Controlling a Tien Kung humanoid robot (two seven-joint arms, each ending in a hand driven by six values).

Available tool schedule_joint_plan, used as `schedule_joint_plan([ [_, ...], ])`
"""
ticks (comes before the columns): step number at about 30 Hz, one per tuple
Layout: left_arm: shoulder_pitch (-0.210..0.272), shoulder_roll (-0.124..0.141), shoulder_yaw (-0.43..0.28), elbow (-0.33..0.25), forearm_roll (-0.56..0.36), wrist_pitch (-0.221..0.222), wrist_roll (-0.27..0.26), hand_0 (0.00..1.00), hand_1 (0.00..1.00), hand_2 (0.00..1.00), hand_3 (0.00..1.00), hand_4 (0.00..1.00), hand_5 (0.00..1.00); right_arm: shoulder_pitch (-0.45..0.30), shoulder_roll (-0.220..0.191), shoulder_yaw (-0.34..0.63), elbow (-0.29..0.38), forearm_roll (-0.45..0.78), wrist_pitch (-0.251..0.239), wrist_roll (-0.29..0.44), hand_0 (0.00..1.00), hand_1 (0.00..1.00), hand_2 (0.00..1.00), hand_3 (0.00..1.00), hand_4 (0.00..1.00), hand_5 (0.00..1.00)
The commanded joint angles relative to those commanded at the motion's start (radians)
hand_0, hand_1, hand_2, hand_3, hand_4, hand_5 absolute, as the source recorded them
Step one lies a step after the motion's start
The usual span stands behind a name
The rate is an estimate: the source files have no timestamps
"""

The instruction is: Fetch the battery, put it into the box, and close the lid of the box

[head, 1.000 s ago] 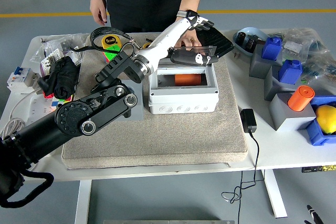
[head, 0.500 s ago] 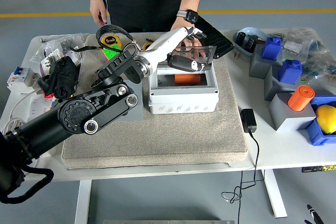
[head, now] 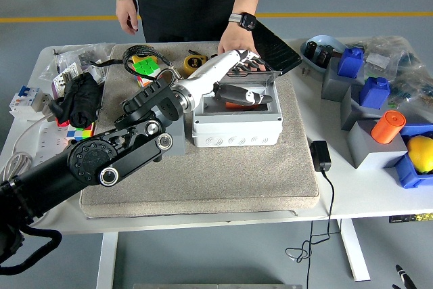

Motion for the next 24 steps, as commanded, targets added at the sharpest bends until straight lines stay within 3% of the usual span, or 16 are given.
schedule_joint_plan([
  [7, 0.039, 0.009, 0.006, -0.046, -0.013, 0.001, -0.005, 0.528, 0.674, 0.738, 0.738, 0.998, 0.429, -0.002, 0.001, 0.003, 0.0, -0.003, 0.001, 0.0, 0.725, 0.664, 0.653, 0.592, 0.996, 0.614],
  [24, 0.058, -0.012, 0.04, 0.014, -0.04, 0.011, -0.031, 0.514, 0.667, 0.727, 0.725, 0.998, 0.431, -0.001, 0.001, 0.0, 0.003, -0.003, 0.0, 0.001, 0.725, 0.664, 0.653, 0.592, 0.995, 0.615],
])
